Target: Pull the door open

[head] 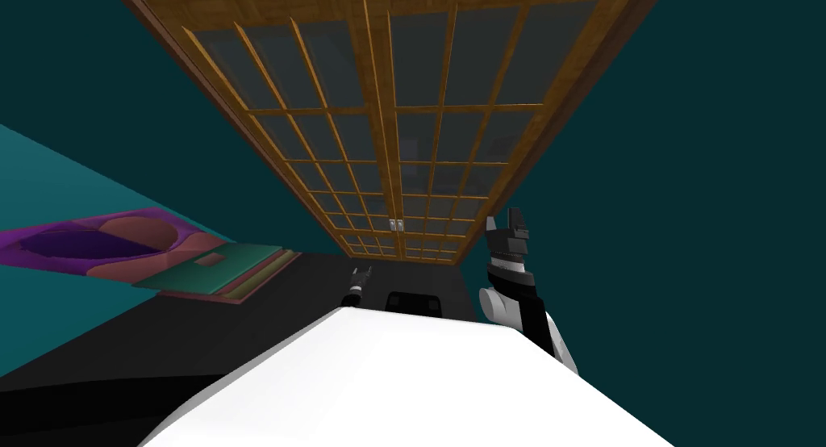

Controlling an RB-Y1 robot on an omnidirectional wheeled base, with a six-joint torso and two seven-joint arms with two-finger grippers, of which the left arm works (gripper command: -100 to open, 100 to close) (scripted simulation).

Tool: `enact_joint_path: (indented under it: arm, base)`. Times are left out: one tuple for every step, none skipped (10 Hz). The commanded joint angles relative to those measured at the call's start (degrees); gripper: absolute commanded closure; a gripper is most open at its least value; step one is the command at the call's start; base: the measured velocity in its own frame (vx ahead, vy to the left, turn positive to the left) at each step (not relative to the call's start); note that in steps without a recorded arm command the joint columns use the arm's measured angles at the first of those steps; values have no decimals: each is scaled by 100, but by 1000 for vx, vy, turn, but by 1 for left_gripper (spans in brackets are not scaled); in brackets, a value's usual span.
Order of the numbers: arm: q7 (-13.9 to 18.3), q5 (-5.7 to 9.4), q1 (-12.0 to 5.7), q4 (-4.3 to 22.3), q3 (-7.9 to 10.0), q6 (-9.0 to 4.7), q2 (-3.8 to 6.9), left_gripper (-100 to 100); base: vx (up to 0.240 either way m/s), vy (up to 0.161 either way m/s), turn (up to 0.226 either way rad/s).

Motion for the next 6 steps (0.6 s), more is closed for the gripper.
enact_joint_path:
  arm:
    - [17, -28, -61, -160, -25, 42, -72, -100]
    - [17, -28, -61, -157, -25, 42, -72, -100]
    - [-1, -47, -226, -197, -37, 29, -145, -100]
    - [-1, -47, -226, -197, -37, 29, -145, -100]
    - [-10, -64, -383, -242, -62, 13, -212, -100]
    - [-14, -73, -466, -267, -78, 5, -247, -100]
  base:
    - [190, 73, -83]
    - [117, 48, -12]
    - [133, 33, -91]
    - [126, 32, -59]
    - [181, 26, -96]
    - [220, 22, -119]
